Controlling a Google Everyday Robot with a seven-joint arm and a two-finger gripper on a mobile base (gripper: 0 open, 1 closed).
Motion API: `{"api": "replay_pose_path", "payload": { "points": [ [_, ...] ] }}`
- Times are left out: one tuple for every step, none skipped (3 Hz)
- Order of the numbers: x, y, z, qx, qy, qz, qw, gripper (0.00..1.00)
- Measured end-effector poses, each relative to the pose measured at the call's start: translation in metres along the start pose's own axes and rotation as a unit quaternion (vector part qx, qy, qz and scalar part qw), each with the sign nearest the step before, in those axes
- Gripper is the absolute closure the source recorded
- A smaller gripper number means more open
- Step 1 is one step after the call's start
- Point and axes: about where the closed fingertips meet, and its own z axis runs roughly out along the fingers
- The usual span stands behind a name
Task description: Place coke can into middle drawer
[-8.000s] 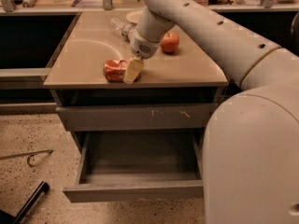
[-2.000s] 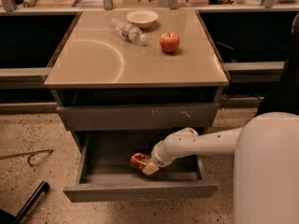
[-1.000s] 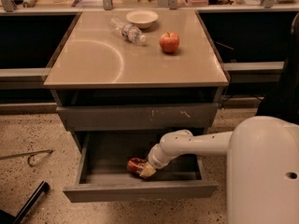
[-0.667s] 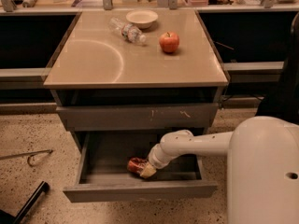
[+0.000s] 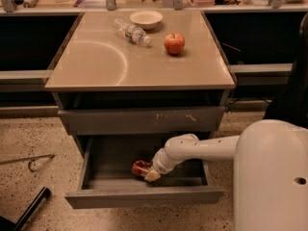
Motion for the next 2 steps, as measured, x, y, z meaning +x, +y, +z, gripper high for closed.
{"api": "replay_pose_path", "payload": {
  "points": [
    [0.0000,0.0000,0.0000,0.000,0.000,0.000,1.0000,0.12],
    [0.0000,0.0000,0.0000,0.000,0.000,0.000,1.0000,0.00]
  ]
}}
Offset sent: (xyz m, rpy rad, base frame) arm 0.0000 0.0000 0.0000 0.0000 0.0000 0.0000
